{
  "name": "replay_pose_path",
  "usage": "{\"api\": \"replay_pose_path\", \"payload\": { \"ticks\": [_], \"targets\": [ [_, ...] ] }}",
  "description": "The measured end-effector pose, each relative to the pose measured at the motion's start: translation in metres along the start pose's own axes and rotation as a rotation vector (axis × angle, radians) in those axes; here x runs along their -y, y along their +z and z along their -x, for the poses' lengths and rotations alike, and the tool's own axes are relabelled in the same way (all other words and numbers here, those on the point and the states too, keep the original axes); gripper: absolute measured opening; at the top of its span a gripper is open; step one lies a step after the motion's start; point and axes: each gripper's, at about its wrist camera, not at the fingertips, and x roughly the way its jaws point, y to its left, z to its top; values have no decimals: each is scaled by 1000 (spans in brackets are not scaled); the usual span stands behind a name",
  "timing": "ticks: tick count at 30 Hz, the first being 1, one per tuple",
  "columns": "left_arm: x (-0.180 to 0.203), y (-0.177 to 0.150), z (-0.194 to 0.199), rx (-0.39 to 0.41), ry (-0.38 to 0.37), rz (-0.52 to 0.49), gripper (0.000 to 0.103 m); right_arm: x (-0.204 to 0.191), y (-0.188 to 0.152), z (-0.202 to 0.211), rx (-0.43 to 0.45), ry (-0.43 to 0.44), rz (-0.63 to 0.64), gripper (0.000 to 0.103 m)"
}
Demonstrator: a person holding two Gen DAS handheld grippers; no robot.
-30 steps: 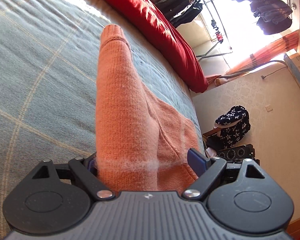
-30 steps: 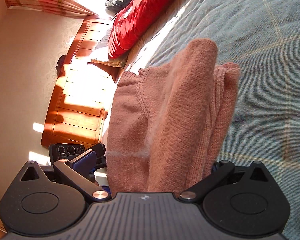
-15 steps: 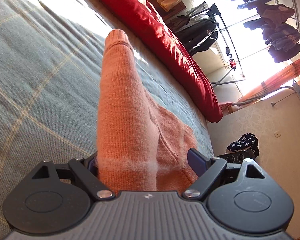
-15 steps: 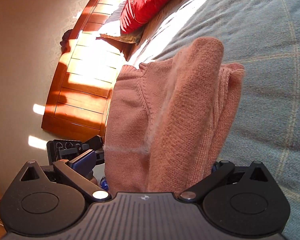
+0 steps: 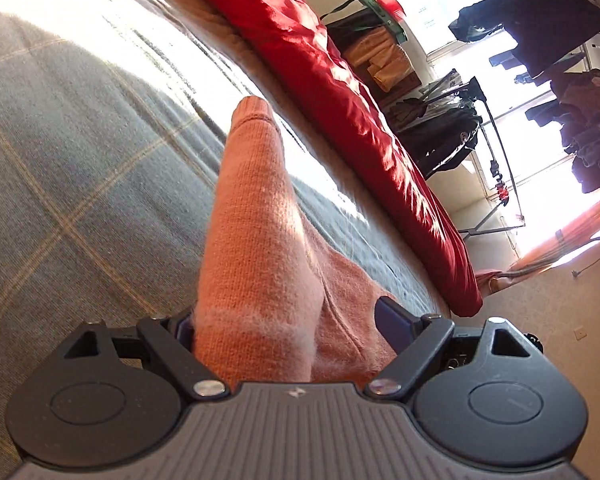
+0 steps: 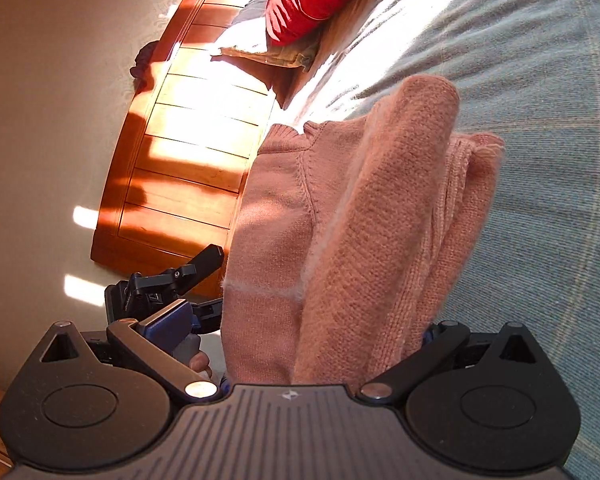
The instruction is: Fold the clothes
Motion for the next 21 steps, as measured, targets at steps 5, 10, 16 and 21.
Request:
{"api": "replay_pose_path", "payload": {
  "ticks": [5,10,16,21],
  "targets": [
    [-15,27,3,36,16,9,86,-7,5,-27,13,27,2,103],
    [-38,43,-5,36,30,20,86,-2,0,-37,-3,10,8,103],
    [-56,42,-12,35,111,29,86,11,-7,-40,-25,-17,1,103],
    [-48,40,10,85,158,-18,86,14,-10,-17,2,-81,38,103]
  ]
}}
